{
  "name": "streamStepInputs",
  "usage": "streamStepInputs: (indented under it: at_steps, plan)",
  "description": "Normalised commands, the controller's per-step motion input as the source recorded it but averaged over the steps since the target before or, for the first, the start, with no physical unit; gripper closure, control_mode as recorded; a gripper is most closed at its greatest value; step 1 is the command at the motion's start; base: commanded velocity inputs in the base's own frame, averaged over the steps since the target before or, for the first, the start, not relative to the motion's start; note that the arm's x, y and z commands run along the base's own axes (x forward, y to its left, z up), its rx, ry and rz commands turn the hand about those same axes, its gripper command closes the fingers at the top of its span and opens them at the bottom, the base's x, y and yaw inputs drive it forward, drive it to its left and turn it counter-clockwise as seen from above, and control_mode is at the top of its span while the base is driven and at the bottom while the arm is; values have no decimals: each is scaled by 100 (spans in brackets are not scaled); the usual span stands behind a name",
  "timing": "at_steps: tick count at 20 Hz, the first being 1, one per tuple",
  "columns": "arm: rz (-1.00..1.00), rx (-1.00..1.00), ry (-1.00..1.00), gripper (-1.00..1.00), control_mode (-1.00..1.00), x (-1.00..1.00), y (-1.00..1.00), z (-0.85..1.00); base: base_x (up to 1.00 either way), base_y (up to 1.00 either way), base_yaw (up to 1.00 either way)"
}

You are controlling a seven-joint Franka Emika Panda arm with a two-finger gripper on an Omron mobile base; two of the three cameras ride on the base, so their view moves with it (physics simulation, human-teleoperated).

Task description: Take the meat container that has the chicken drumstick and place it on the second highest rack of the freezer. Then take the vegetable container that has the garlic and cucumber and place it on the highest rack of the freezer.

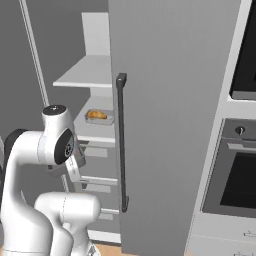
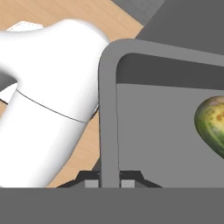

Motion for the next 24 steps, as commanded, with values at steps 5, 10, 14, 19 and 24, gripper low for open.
streamStepInputs:
  at_steps: [5, 10, 14, 19, 24]
  plan:
    - [0, 0, 0, 100, 100, 0, 0, 0, 39, 32, 0]
    - [0, 0, 0, 100, 100, 0, 0, 0, 61, 34, -5]
    - [0, 0, 0, 100, 100, 0, 0, 0, 68, 48, -7]
    - [0, 0, 0, 100, 100, 0, 0, 0, 67, 58, -9]
    - [0, 0, 0, 100, 100, 0, 0, 0, 9, 28, -1]
